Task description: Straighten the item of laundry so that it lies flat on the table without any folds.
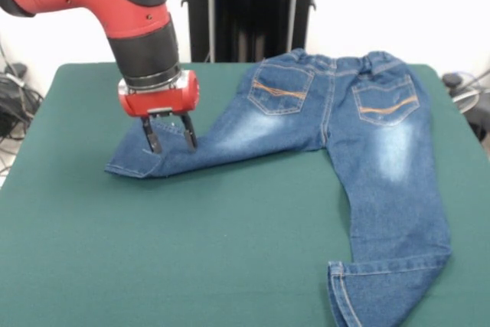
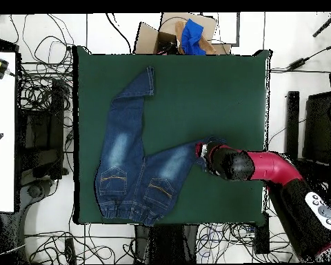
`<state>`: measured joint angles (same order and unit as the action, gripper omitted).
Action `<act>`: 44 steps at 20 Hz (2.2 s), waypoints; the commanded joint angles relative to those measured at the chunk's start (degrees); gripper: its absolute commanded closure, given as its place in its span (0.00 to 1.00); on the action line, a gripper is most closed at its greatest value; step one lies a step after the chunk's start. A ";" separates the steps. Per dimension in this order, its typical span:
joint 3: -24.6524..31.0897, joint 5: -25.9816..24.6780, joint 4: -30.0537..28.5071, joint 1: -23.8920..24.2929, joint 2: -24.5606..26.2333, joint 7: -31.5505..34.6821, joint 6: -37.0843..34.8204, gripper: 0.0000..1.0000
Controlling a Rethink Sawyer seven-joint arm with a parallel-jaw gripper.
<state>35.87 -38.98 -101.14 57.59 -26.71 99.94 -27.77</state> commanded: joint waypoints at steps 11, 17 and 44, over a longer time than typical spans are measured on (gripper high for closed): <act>9.13 7.41 -6.25 0.73 -5.57 -2.11 -0.24 0.00; 8.31 5.38 -7.31 0.66 -6.75 -1.19 2.60 0.00; -19.85 -6.35 4.07 -16.14 0.16 12.27 13.62 0.00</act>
<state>25.87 -42.94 -101.38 45.11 -30.22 99.95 -19.64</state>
